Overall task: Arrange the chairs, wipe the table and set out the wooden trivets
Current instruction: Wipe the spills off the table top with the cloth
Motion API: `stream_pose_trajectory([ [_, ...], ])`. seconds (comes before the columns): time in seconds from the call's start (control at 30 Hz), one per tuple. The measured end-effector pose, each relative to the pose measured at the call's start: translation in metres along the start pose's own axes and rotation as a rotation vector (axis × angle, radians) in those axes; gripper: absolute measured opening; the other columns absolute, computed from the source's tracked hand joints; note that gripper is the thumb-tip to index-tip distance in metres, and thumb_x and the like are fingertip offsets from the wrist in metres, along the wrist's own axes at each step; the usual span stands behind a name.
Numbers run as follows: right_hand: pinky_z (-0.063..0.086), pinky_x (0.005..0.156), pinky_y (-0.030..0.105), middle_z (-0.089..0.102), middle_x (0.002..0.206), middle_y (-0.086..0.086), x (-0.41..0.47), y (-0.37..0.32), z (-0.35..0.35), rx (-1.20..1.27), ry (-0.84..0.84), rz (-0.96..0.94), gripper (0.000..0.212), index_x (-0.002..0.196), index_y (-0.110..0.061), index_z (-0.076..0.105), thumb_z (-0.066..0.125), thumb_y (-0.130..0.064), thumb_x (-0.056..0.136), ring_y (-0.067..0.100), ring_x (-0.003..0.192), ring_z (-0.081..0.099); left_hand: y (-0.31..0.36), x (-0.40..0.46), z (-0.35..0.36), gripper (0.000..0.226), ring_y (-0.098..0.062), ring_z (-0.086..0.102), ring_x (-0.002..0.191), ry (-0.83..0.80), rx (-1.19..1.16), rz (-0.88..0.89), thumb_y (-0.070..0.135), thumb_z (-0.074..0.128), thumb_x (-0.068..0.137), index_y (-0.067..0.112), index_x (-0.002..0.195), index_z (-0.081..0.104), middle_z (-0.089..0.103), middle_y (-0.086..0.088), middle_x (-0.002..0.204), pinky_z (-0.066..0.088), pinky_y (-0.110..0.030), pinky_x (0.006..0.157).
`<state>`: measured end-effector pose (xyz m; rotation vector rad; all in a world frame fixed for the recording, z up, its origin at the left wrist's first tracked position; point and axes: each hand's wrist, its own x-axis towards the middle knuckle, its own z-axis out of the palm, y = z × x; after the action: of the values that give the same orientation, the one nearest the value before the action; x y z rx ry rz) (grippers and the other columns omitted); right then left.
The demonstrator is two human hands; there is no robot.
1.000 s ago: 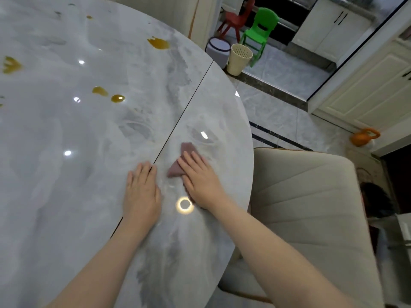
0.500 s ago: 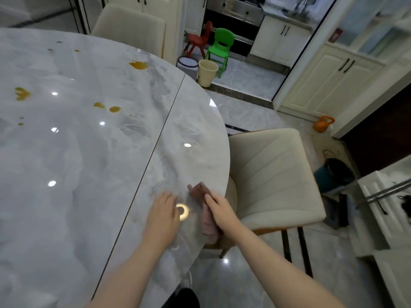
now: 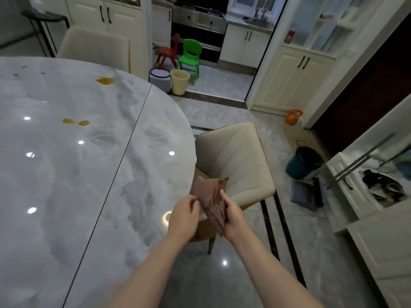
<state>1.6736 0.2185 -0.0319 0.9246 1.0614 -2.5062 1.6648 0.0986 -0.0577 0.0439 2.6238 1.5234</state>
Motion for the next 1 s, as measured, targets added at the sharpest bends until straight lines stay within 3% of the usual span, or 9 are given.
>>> stream_pose_trajectory([
  [0.07,0.059,0.069,0.033,0.072,0.097,0.017,-0.013,-0.022,-0.012,0.037,-0.03,-0.021,0.042,0.114,-0.004,0.062,0.037,-0.034,0.101,0.027,0.09,0.067,0.027,-0.002,0.015,0.016,-0.014,0.058,0.086,0.014,-0.027,0.034,0.017,0.049,0.096,0.013,0.101,0.063,0.06,0.004,0.09,0.042,-0.022,0.074],
  [0.2,0.057,0.077,0.034,0.07,0.102,0.016,-0.035,-0.062,-0.035,0.056,-0.075,-0.103,0.042,0.116,-0.004,0.059,0.032,-0.033,0.102,0.026,0.091,0.068,0.075,-0.004,0.046,0.009,-0.005,0.054,0.072,0.055,-0.088,0.07,0.019,0.051,0.096,0.021,0.089,0.056,0.056,0.01,0.077,0.035,-0.01,0.059],
  [0.37,0.059,0.068,0.032,0.072,0.093,0.018,-0.062,-0.128,-0.097,0.051,-0.098,-0.162,0.047,0.121,0.0,0.055,0.029,-0.035,0.103,0.025,0.08,0.072,0.139,-0.01,0.119,0.008,-0.006,0.053,0.072,0.041,-0.112,0.12,0.017,0.053,0.094,0.016,0.09,0.059,0.059,0.005,0.08,0.036,-0.013,0.058],
  [0.43,0.059,0.071,0.033,0.073,0.092,0.018,-0.069,-0.155,-0.124,0.057,-0.092,-0.181,0.048,0.116,-0.001,0.058,0.027,-0.035,0.103,0.025,0.079,0.072,0.163,-0.009,0.152,0.008,-0.01,0.056,0.075,0.034,-0.134,0.121,0.017,0.053,0.094,0.014,0.092,0.061,0.06,0.004,0.081,0.04,-0.017,0.061],
  [0.6,0.05,0.089,0.033,0.072,0.1,0.014,-0.077,-0.21,-0.187,0.097,-0.015,-0.233,0.049,0.124,-0.004,0.057,0.03,-0.039,0.101,0.023,0.091,0.068,0.209,-0.006,0.225,0.011,-0.015,0.06,0.08,-0.07,-0.163,0.091,0.02,0.056,0.093,0.012,0.097,0.063,0.064,-0.001,0.088,0.052,-0.033,0.073],
  [0.77,0.04,0.099,0.035,0.065,0.12,0.016,-0.075,-0.262,-0.243,0.101,0.081,-0.251,0.05,0.124,-0.007,0.059,0.031,-0.042,0.101,0.029,0.117,0.056,0.255,0.008,0.279,0.004,-0.003,0.054,0.07,-0.053,-0.21,0.088,0.019,0.061,0.09,0.015,0.091,0.06,0.059,0.004,0.082,0.041,-0.013,0.057],
  [0.83,0.039,0.097,0.035,0.064,0.122,0.015,-0.067,-0.285,-0.259,0.078,0.126,-0.26,0.052,0.126,-0.008,0.059,0.032,-0.044,0.1,0.029,0.119,0.054,0.276,0.023,0.298,0.001,-0.006,0.055,0.07,-0.131,-0.227,0.106,0.017,0.06,0.09,0.017,0.091,0.061,0.06,0.004,0.081,0.042,-0.013,0.057],
  [1.0,0.046,0.079,0.03,0.075,0.092,0.006,-0.031,-0.343,-0.284,-0.021,0.139,-0.288,0.048,0.112,-0.011,0.065,0.03,-0.042,0.101,0.02,0.093,0.064,0.312,0.081,0.349,0.011,-0.018,0.063,0.076,-0.299,-0.358,-0.012,0.015,0.055,0.094,0.017,0.087,0.063,0.064,-0.002,0.083,0.053,-0.03,0.067],
])
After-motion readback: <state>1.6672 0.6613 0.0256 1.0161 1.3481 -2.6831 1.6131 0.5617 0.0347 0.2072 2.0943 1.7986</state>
